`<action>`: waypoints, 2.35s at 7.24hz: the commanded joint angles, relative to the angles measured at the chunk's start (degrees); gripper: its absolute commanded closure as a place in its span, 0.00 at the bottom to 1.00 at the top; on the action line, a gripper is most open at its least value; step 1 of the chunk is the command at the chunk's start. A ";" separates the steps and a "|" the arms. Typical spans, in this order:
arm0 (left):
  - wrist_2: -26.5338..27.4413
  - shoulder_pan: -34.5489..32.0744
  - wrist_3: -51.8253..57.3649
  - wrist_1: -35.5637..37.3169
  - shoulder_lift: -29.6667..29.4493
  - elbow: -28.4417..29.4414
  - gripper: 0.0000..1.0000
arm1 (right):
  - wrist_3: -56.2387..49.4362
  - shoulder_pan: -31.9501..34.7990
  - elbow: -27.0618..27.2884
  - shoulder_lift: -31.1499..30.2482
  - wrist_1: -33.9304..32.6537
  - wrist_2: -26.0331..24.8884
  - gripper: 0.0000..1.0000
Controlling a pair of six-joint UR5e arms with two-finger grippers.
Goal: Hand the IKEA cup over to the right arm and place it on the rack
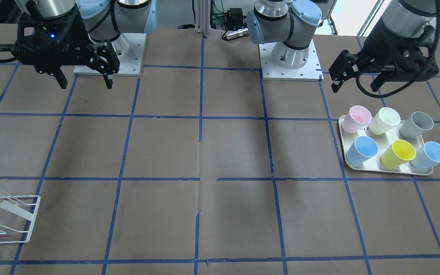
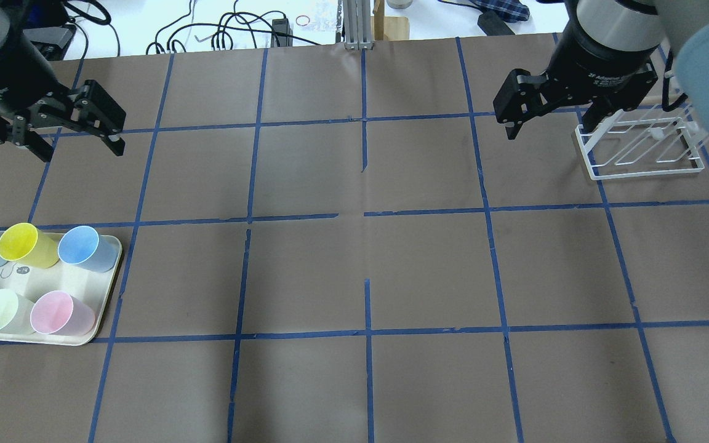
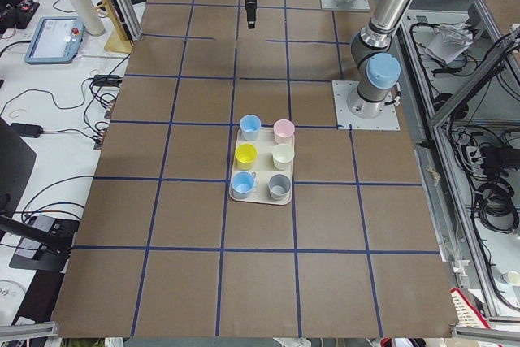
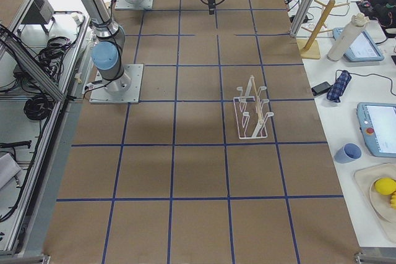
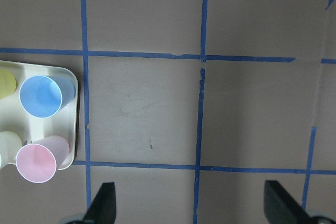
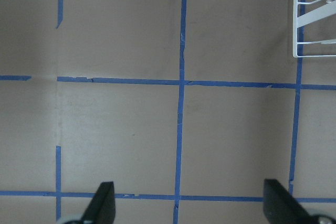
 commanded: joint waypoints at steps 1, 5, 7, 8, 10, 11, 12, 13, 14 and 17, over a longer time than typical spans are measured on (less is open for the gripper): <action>-0.03 8.31 10.61 0.12 -0.96 -0.14 0.00 | 0.04 -0.12 0.02 -0.29 0.06 -0.05 0.00; 0.49 28.61 39.25 10.69 -8.33 -3.56 0.00 | 0.13 -0.03 0.02 -0.29 0.06 -0.05 0.00; -0.12 34.96 53.76 19.58 -12.81 -5.06 0.00 | 0.04 0.06 0.02 -0.29 0.06 -0.05 0.00; -1.95 38.38 58.70 23.29 -16.75 -4.72 0.00 | 0.04 0.06 0.11 -0.29 0.06 -0.14 0.00; -7.68 42.28 64.37 28.66 -23.17 -2.97 0.00 | 0.04 0.06 0.28 -0.38 0.06 -0.40 0.00; -7.51 42.28 63.16 29.73 -25.99 -1.39 0.00 | 0.04 0.06 0.28 -0.38 0.06 -0.31 0.00; -7.16 41.15 57.23 28.61 -28.63 2.37 0.00 | 0.04 0.06 0.20 -0.29 0.06 -0.31 0.00; -6.89 40.10 56.13 27.29 -30.31 2.93 0.00 | -0.05 -0.20 0.46 -0.29 0.06 -0.14 0.00; -4.54 39.82 56.20 27.80 -31.54 3.19 0.00 | 0.04 -0.03 0.46 -0.21 -0.03 -0.05 0.00; -1.00 39.21 56.11 28.33 -33.30 2.41 0.00 | 0.04 -0.03 0.55 -0.20 -0.03 -0.31 0.00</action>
